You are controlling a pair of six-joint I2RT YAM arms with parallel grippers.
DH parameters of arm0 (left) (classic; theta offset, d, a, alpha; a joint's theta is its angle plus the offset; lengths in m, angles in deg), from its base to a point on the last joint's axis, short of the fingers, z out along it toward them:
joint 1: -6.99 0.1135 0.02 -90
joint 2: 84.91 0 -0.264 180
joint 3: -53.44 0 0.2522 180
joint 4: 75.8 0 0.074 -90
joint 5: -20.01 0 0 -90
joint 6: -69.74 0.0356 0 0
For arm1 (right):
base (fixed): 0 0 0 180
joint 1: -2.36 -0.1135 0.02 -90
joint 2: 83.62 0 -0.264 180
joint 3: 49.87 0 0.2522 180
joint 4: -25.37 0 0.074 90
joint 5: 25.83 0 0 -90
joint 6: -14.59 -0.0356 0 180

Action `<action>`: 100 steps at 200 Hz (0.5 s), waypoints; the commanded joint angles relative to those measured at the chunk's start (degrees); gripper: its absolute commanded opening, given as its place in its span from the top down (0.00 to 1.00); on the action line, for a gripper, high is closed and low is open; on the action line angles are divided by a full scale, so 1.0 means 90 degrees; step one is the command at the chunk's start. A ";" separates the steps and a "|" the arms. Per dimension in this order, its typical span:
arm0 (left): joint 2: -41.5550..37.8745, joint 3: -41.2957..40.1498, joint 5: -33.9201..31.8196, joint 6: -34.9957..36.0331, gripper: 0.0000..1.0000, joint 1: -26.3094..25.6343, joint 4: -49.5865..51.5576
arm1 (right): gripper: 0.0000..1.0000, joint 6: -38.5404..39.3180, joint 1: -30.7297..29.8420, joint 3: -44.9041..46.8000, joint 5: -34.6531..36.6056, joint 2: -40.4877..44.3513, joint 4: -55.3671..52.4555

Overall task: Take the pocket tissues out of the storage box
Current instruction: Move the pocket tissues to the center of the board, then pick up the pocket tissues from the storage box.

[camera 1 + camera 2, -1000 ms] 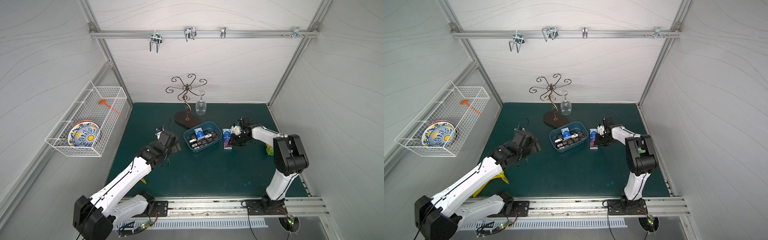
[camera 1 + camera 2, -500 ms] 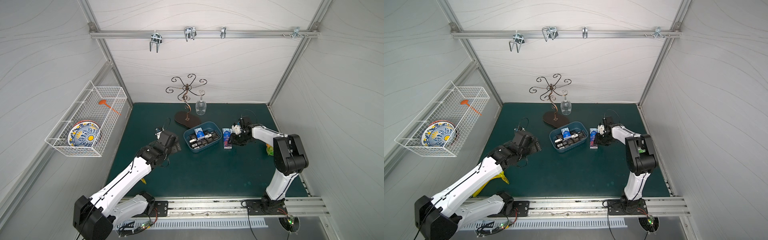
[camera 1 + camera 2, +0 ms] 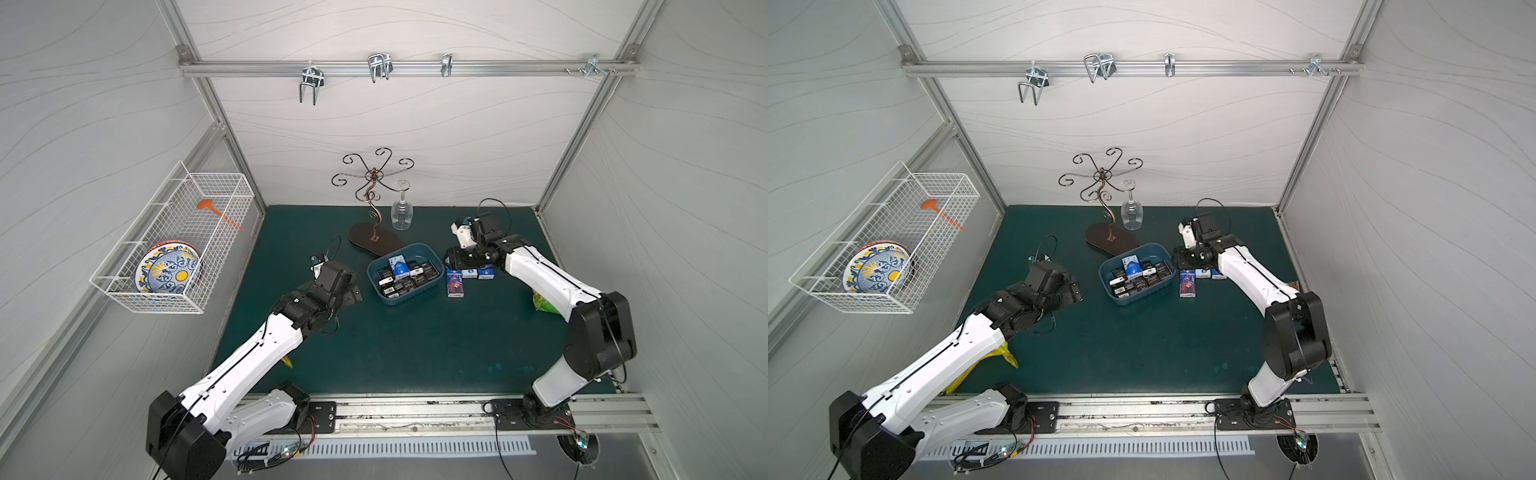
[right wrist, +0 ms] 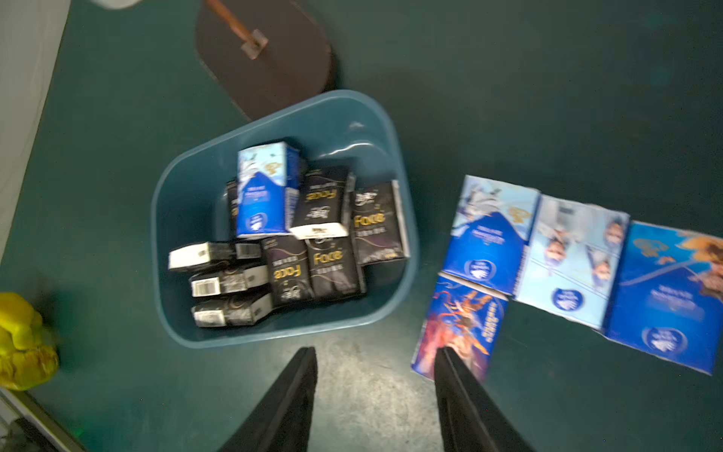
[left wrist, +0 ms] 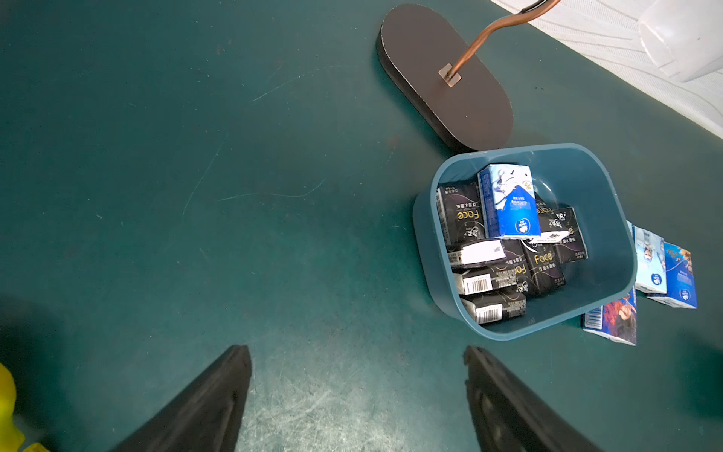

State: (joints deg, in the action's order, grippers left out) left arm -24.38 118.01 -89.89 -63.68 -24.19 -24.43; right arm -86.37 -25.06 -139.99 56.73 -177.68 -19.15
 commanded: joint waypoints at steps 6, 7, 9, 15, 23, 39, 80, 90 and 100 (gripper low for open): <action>0.0027 0.0107 -0.0024 -0.0074 0.11 -0.0002 -0.0076 | 0.46 -0.0036 -0.0716 -0.0469 0.0356 -0.0662 -0.0024; 0.0029 0.0102 -0.0020 -0.0076 0.11 -0.0002 -0.0076 | 0.46 -0.0044 -0.0744 -0.0480 0.0357 -0.0681 -0.0002; 0.0024 0.0098 -0.0021 -0.0070 0.11 -0.0002 -0.0077 | 0.46 -0.0069 -0.0792 -0.0505 0.0351 -0.0728 0.0053; 0.0000 0.0093 -0.0023 -0.0081 0.11 -0.0002 -0.0068 | 0.45 -0.0134 -0.0952 -0.0560 0.0422 -0.0876 0.0218; -0.0018 0.0078 -0.0035 -0.0083 0.11 -0.0002 -0.0045 | 0.44 -0.0188 -0.1145 -0.0667 0.0598 -0.1084 0.0397; -0.0079 0.0087 -0.0049 -0.0071 0.10 -0.0002 -0.0004 | 0.42 -0.0158 -0.1447 -0.1138 0.1008 -0.1620 0.0372; -0.0223 0.0068 -0.0116 -0.0015 0.10 -0.0002 0.0097 | 0.38 0.0085 -0.1835 -0.2140 0.2006 -0.2635 0.0186; -0.0245 0.0068 -0.0137 0.0014 0.10 0.0002 0.0116 | 0.37 0.0087 -0.1857 -0.2232 0.2107 -0.2740 0.0200; -0.0254 0.0068 -0.0151 0.0029 0.10 -0.0002 0.0119 | 0.37 0.0105 -0.1856 -0.2289 0.2189 -0.2811 0.0229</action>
State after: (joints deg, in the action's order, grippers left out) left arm -25.45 118.01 -89.98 -63.92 -24.19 -23.71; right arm -86.31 -41.58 -157.89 70.80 -201.75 -16.79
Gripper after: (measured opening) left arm 0.899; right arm 0.628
